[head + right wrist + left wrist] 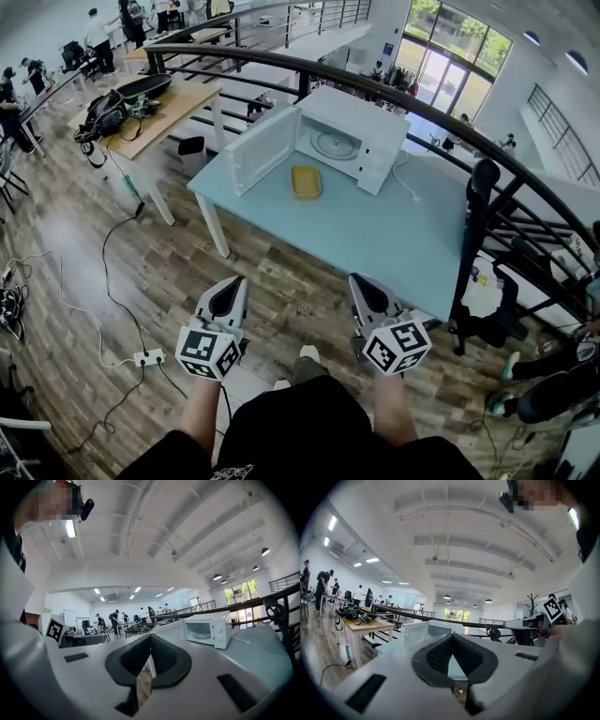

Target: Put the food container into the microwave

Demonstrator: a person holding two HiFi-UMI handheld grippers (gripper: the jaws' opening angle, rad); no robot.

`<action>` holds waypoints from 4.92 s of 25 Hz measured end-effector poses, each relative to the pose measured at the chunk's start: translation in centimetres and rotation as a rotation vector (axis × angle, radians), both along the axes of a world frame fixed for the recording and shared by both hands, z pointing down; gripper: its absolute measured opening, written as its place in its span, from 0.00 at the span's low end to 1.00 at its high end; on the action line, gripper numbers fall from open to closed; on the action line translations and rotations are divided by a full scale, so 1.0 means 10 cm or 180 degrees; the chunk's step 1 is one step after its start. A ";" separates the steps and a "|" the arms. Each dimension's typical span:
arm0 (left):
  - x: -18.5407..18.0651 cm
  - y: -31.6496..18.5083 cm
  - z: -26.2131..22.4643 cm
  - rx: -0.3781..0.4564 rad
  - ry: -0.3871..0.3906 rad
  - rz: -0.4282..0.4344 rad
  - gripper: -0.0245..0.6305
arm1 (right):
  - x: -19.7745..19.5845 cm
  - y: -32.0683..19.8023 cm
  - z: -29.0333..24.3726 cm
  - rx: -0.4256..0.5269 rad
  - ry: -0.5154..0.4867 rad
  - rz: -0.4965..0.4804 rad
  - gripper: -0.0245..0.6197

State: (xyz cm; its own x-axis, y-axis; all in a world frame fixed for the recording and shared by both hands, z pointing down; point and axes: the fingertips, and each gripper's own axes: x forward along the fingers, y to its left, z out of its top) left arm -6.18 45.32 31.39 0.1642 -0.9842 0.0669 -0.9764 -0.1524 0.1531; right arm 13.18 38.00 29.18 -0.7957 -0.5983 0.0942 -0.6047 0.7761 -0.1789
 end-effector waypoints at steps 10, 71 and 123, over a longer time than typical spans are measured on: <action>-0.11 -0.20 0.08 -0.0034 -0.0036 -0.0017 0.05 | -0.11 -0.21 0.08 -0.0047 -0.0040 -0.0017 0.05; -0.42 -3.91 0.66 -0.0447 0.0004 0.0032 0.05 | -0.99 -3.93 1.46 -0.1395 -0.0454 -0.0486 0.05; -0.51 -4.99 2.28 -0.1307 0.0184 0.0703 0.05 | -1.71 -4.22 3.51 -0.3519 -0.1581 0.0230 0.17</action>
